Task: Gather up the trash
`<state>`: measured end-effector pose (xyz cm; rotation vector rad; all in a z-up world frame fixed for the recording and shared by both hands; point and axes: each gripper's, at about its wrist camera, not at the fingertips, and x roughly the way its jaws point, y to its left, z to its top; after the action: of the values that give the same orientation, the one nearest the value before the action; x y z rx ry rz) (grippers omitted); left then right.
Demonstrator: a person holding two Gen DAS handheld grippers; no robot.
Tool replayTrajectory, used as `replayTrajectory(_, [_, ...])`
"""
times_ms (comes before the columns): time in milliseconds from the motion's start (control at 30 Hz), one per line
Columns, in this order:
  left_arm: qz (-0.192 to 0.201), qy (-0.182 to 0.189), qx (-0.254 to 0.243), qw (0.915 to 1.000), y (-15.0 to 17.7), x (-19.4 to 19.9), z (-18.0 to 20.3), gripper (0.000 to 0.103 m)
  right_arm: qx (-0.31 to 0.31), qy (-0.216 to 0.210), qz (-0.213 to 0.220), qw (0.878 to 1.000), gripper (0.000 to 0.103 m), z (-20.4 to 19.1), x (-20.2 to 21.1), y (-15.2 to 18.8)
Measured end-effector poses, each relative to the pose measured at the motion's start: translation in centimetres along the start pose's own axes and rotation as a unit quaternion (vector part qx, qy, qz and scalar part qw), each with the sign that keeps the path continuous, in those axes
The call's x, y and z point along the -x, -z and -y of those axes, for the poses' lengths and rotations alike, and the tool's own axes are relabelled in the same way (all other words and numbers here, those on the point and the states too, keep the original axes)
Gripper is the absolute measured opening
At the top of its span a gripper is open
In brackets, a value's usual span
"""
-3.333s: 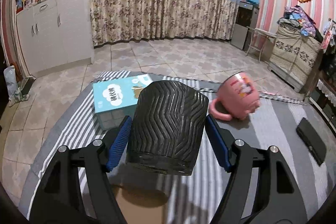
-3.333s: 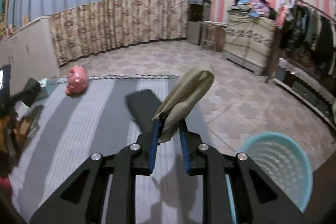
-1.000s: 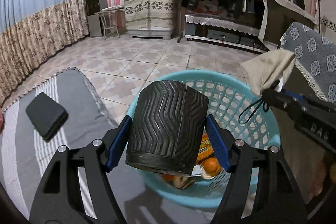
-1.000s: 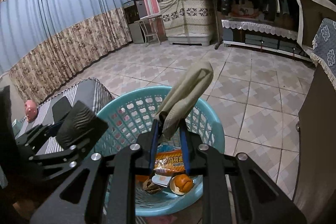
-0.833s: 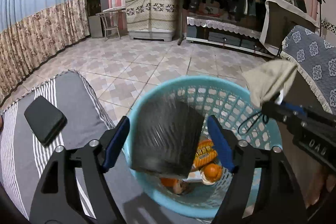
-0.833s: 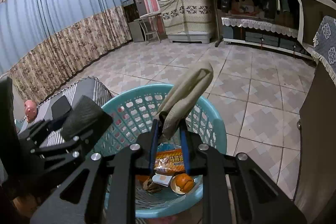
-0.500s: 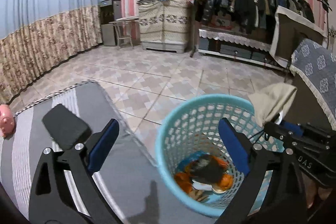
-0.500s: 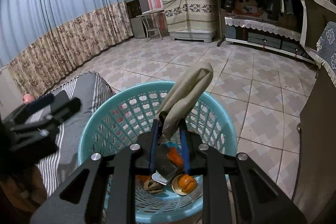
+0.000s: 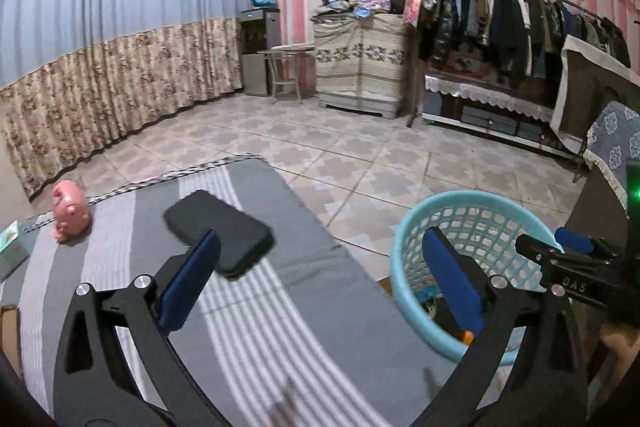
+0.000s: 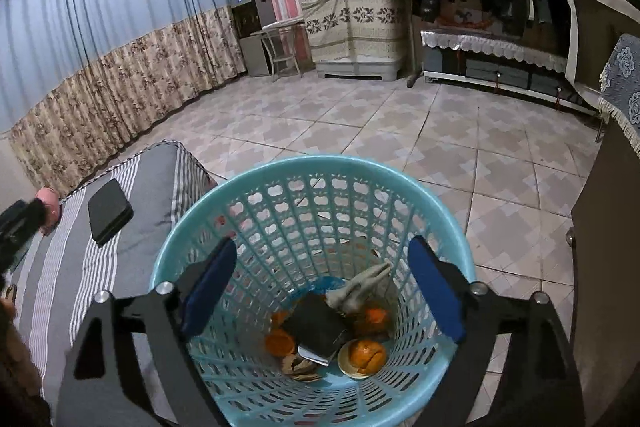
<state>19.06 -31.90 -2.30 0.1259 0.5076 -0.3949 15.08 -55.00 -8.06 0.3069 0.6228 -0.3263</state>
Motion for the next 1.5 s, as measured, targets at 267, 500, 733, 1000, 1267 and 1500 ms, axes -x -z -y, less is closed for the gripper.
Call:
replayTrajectory(267, [0.003, -0.034, 0.008, 0.9994, 0.9, 3.7, -3.9, 0.098, 0.01, 0.013, 0.006, 1.0, 0.097, -1.2, 0.5, 0.5])
replayTrajectory(500, [-0.002, -0.067, 0.005, 0.9978, 2.0, 6.4, -6.0, 0.098, 0.03, 0.025, 0.024, 0.999, 0.098, -3.0, 2.5, 1.1])
replayTrajectory(733, [0.002, -0.08, 0.036, 0.9962, 3.9, 9.3, -8.5, 0.098, 0.052, 0.022, 0.045, 0.997, 0.098, -5.7, 5.5, 2.0])
replayTrajectory(1000, [0.026, -0.085, 0.054, 0.9945, 6.0, 13.7, -10.9, 0.098, 0.073, -0.017, 0.053, 0.996, 0.098, -10.0, 9.3, 4.5])
replayTrajectory(1267, [0.041, -0.104, 0.065, 0.9916, 7.9, 16.4, -12.4, 0.098, 0.094, -0.041, 0.07, 0.992, 0.098, -13.8, 12.7, 8.0])
replayTrajectory(1500, [0.066, -0.107, 0.056, 0.9905, 8.9, 18.6, -12.7, 0.098, 0.084, -0.059, 0.07, 0.992, 0.098, -15.8, 14.7, 9.8])
